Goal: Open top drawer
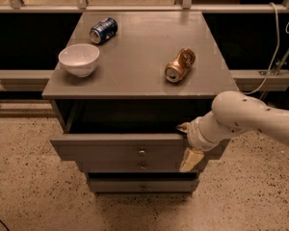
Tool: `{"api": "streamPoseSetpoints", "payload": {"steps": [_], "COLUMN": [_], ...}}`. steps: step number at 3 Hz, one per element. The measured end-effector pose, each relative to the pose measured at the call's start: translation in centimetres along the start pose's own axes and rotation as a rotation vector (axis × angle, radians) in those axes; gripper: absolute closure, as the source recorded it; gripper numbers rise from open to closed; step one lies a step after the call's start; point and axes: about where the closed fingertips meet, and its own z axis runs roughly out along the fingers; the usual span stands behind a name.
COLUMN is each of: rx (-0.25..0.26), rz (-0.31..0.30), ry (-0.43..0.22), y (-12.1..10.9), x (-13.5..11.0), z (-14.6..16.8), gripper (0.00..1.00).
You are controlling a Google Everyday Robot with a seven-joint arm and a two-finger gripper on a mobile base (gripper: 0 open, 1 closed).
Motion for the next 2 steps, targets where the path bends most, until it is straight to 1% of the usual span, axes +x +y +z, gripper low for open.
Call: {"api": "streamPoseSetpoints", "payload": {"steps": [1,2], "rx": [-0.026,-0.059], "rz": [-0.027,-0.078], "ry": [-0.003,-0.007], "y": [1.4,3.5], "x": [-1.2,-2.8], "z": [-1.3,-3.4], "gripper": [0.39,0.43]}}
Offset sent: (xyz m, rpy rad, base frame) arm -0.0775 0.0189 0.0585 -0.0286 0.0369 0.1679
